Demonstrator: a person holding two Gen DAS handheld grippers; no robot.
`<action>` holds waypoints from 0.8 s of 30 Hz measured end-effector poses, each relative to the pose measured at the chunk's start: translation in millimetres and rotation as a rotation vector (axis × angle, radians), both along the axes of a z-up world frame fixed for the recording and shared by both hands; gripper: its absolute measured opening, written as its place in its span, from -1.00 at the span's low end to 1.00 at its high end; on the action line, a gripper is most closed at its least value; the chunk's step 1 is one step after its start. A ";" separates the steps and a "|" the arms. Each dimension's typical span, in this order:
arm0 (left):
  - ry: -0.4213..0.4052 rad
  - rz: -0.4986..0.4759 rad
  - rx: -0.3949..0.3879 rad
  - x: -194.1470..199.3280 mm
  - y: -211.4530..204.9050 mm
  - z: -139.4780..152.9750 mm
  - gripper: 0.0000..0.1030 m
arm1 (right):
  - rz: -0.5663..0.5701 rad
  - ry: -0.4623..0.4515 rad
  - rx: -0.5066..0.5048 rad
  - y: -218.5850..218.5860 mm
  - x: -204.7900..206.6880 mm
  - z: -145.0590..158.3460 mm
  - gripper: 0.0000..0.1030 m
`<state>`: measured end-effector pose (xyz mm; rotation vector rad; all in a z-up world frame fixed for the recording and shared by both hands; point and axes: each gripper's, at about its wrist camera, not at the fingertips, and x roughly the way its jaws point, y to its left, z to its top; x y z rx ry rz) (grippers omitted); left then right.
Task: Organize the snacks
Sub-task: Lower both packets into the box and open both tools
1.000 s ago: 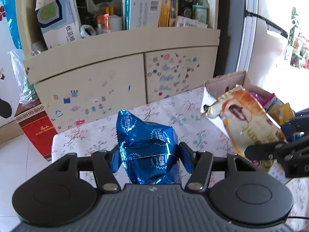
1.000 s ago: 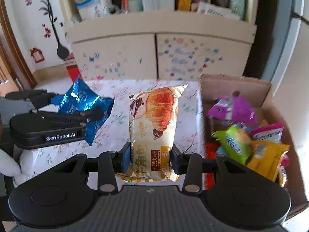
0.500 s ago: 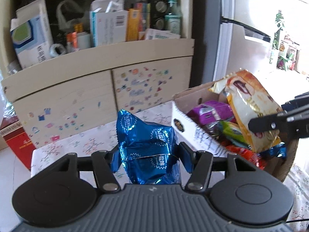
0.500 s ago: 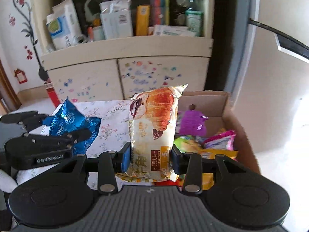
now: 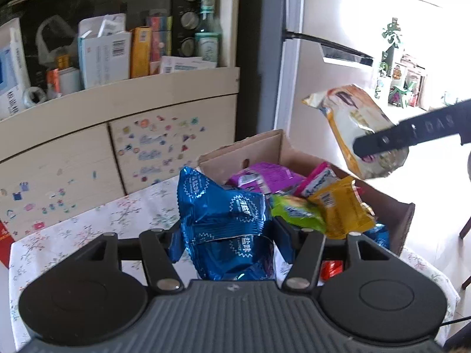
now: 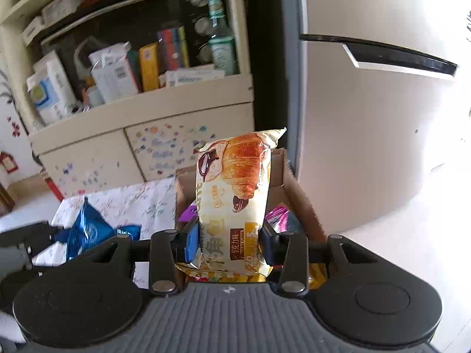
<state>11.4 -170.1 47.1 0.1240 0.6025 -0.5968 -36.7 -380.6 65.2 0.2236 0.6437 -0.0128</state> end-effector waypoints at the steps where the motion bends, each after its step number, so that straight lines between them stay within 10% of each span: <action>1: -0.002 -0.007 -0.005 -0.9 -4.1 1.0 0.14 | -0.008 -0.003 0.014 -2.9 1.3 1.2 -0.07; 15: 0.061 -0.092 -0.078 -1.1 -77.0 -3.6 0.16 | -0.105 -0.017 0.188 -31.0 24.0 -1.9 -0.06; 24: 0.054 -0.085 0.007 -8.9 -88.3 -0.7 0.89 | -0.138 -0.017 0.215 -27.2 22.6 -2.1 0.59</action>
